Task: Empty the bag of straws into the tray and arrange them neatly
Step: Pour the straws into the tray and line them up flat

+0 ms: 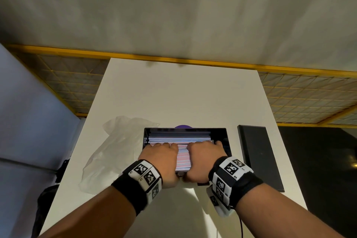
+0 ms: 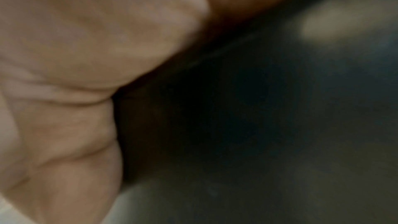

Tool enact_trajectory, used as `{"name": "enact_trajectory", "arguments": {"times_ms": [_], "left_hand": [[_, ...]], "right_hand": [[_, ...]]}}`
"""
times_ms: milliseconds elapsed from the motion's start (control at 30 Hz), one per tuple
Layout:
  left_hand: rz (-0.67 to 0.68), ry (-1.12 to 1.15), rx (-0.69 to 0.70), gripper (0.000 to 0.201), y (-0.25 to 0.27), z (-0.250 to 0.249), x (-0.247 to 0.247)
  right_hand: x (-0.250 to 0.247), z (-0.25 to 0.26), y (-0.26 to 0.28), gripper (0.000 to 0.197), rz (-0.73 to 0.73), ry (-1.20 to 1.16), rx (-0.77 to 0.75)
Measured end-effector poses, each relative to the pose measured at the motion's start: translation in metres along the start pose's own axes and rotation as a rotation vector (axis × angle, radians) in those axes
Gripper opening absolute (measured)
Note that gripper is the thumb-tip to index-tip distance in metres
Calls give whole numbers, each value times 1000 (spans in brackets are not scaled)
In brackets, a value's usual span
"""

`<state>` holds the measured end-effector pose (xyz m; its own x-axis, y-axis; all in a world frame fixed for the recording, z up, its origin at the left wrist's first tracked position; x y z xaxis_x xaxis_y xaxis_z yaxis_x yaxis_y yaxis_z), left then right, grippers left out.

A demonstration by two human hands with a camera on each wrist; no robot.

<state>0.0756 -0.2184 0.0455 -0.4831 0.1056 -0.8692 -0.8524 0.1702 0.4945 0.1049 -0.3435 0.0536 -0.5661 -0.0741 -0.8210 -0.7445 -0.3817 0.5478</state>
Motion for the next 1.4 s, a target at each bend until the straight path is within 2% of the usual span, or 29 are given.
{"name": "enact_trajectory", "arguments": {"times_ms": [133,333,400,533,733,933,1100,1233,1400], "left_hand": [[-23,-27,-1,65,2,-3,-2],[35,2,5,79,1,-20,-7],[43,19,12,75,0,-17,-7],[2,34,4,64,1,-7,-4],[-14,41,-4,69,1,-7,-1],[-15,43,-13,60,-1,-7,2],[-26,54,-20,66,-1,-7,5],[-28,63,-14,69,-1,-7,3],[8,5,-37,73,-2,-14,2]], "right_hand": [[4,4,0,44,-39,-67,-62],[3,2,-3,53,21,-80,-95],[3,1,-3,58,19,-55,-86],[3,-1,-1,48,-8,-20,-44],[3,2,1,43,-50,-17,-33],[4,0,1,63,9,-37,-24],[3,1,1,49,9,-35,-14],[5,1,1,69,18,-22,-18],[2,8,0,52,24,-43,-95]]}}
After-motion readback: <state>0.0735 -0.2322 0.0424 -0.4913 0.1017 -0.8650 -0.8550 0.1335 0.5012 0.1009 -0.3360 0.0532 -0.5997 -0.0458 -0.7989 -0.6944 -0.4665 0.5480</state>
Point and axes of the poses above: each hand's wrist, its own y-axis away from the middle knuckle, its own x-axis out of the palm, z = x × y, the point moved 4 cm from there along -y, towards the middle knuckle, and after that the axes turned 6 degrees about -y, right-handed, at the moved point
